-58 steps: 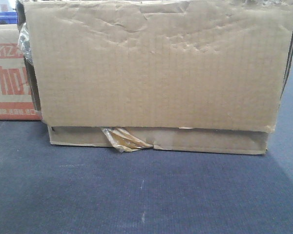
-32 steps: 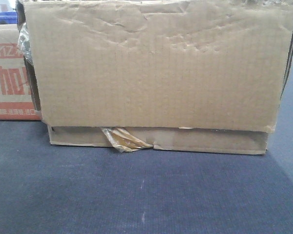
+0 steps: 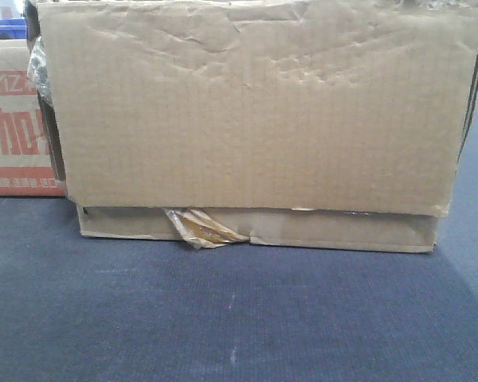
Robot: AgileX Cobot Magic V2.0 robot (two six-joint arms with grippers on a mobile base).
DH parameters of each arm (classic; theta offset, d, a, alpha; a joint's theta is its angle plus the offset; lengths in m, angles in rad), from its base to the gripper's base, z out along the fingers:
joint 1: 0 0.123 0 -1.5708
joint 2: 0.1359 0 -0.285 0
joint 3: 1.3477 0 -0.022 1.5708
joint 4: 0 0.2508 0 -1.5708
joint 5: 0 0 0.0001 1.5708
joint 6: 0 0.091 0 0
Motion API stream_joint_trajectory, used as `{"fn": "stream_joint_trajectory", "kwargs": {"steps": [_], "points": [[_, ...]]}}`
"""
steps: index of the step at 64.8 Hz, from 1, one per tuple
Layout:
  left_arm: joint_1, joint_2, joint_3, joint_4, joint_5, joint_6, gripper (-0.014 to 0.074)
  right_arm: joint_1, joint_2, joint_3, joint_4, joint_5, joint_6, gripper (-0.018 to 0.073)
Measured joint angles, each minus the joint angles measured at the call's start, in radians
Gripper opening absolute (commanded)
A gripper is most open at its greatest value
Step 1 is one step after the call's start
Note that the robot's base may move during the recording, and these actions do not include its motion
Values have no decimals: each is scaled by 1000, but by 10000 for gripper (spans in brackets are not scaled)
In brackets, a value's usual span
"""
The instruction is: Stack two boxes on right shelf middle
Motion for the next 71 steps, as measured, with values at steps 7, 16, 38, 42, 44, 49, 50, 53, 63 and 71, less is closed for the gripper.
{"fn": "stream_joint_trajectory", "kwargs": {"steps": [7,16,38,42,44,49,50,53,63,71], "points": [[0,0,-59,-9,0,0,-111,0,0,-21,0,-2,0,-153],[0,6,-222,-4,57,0,-111,0,-2,-137,0,82,0,-153],[0,301,-772,103,551,0,39,0,208,-614,0,334,0,-92],[0,367,-839,110,620,0,134,0,292,-684,2,378,0,0],[0,406,-866,112,658,0,184,0,327,-710,2,393,0,52],[0,487,-929,114,726,0,328,0,423,-770,2,420,0,202],[0,501,-939,114,735,0,350,0,437,-777,2,423,0,229],[0,545,-968,114,758,0,412,0,473,-792,2,425,0,318],[-19,646,-1009,112,777,0,537,18,553,-798,2,433,0,512],[-30,740,-1047,109,823,0,537,44,571,-798,2,433,0,551]]}}
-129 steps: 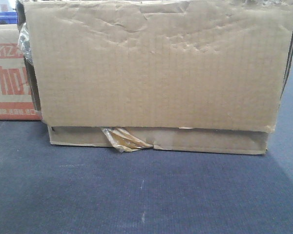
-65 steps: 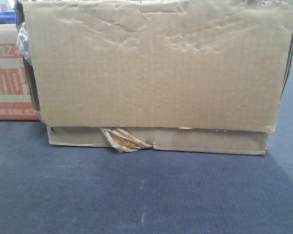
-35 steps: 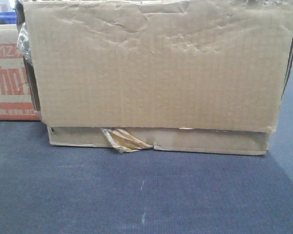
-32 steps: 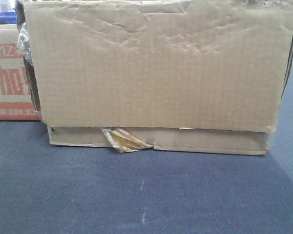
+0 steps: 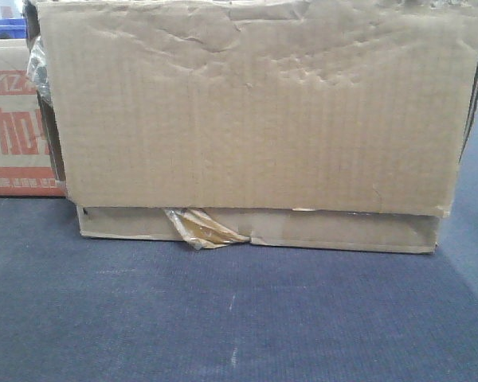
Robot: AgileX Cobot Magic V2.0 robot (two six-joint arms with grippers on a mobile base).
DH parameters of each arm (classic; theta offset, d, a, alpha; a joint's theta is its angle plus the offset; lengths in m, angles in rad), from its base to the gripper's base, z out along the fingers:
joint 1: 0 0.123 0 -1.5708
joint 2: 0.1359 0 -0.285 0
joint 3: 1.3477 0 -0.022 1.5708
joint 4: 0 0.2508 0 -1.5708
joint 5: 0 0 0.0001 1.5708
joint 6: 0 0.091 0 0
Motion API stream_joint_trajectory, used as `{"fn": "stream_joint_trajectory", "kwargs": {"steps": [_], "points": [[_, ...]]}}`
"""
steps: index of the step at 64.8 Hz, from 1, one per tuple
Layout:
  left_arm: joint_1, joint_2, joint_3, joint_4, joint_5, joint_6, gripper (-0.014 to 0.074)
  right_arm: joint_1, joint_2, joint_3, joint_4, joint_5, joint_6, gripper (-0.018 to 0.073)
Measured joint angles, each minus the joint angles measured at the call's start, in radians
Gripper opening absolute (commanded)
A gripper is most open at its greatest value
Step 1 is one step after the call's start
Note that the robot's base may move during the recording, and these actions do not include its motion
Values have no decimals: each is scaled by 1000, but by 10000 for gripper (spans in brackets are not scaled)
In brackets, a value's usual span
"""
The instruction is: Stack two boxes on right shelf middle
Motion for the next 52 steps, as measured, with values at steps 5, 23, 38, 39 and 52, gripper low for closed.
{"fn": "stream_joint_trajectory", "kwargs": {"steps": [5,23,38,39,52], "points": [[-1,87,-57,0,62,0,537,5,0,-1,0,0,0,551],[22,537,-446,25,353,48,537,36,0,-6,0,1,0,551],[165,851,-744,-83,530,220,526,47,0,-6,0,1,0,551],[170,866,-760,-85,530,232,526,47,0,-6,0,1,0,551],[203,1021,-818,-91,485,303,526,47,0,-6,0,2,0,551]]}}
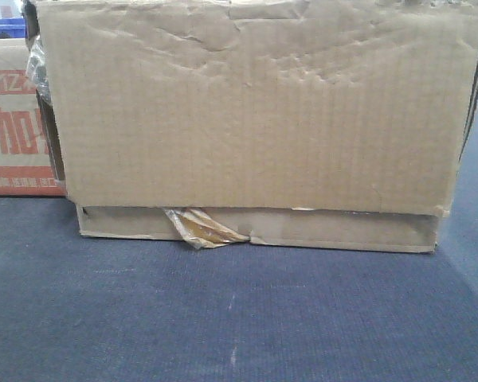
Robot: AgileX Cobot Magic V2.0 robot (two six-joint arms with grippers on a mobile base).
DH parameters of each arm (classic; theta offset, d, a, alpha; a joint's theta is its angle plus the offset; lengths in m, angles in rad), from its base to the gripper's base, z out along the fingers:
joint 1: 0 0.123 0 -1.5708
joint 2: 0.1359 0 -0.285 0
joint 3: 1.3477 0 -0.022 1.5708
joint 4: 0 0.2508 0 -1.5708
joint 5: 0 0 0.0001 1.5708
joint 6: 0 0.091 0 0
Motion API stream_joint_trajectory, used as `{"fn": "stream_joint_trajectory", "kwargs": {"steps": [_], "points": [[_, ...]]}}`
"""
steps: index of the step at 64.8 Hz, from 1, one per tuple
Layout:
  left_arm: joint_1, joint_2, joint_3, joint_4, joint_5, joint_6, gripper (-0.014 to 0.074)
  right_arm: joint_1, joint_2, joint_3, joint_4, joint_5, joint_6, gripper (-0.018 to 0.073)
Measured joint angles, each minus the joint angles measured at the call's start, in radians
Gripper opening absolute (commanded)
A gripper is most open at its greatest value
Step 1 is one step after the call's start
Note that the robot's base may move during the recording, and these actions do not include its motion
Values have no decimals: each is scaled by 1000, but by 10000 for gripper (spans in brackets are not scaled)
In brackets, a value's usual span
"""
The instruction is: Stack two boxes on right shelf middle
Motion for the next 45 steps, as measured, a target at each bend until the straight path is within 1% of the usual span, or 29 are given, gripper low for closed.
{"fn": "stream_joint_trajectory", "kwargs": {"steps": [9,19,28,32,35,37,41,42,45], "points": [[0,85,-4,-6,-44,11,526,0,0,0,0,0,0,551],[0,163,-4,-6,-61,11,526,0,0,0,0,4,0,551],[1,200,-4,-8,-71,11,526,0,0,0,0,8,0,551],[1,205,-4,-8,-74,11,505,0,0,0,0,8,0,551],[1,209,-4,-10,-75,11,466,0,0,0,0,11,0,551],[1,209,-4,-10,-75,11,416,0,0,0,0,11,0,551],[1,209,-4,-12,-73,11,258,0,0,0,0,13,0,551],[1,209,-4,-12,-71,11,207,0,0,0,0,13,0,551],[1,209,-4,-16,-63,11,97,0,0,0,0,13,0,551]]}}
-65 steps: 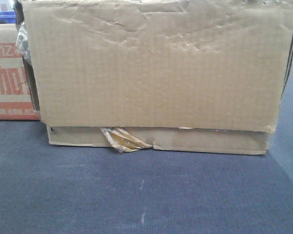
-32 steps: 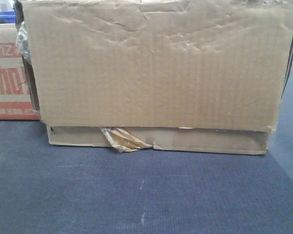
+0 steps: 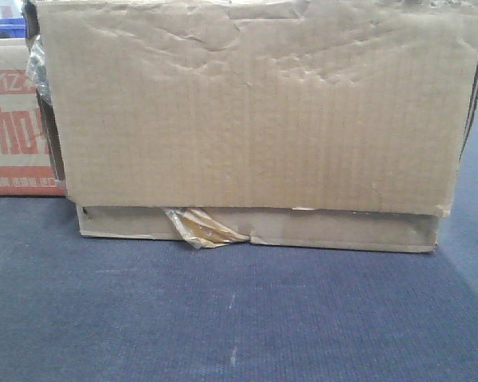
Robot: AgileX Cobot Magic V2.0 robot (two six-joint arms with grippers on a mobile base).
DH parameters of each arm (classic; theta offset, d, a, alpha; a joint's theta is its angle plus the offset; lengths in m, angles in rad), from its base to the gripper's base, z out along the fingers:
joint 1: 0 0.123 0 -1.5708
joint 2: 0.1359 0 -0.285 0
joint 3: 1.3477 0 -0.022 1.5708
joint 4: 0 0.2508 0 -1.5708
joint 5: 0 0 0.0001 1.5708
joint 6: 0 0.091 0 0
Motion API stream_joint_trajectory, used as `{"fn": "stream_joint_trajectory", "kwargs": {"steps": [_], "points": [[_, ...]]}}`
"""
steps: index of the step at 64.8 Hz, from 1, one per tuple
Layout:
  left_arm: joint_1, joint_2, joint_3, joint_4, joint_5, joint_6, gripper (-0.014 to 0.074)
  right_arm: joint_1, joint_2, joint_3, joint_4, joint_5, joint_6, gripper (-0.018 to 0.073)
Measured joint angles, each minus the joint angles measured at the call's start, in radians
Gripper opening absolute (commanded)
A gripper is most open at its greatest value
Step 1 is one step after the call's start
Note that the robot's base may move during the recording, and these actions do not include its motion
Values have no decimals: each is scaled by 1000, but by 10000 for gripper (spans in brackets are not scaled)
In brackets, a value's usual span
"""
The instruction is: Stack two boxes on right shelf middle
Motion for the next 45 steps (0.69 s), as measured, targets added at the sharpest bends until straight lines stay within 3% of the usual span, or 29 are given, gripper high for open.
{"fn": "stream_joint_trajectory", "kwargs": {"steps": [5,24,45], "points": [[0,0,0,-2,15,0,-111,0,0,0,0,0,0,551],[0,-15,-2,-2,31,-32,-111,0,0,0,0,0,0,551],[0,-219,-83,141,31,-206,-111,0,0,0,0,8,0,551]]}}
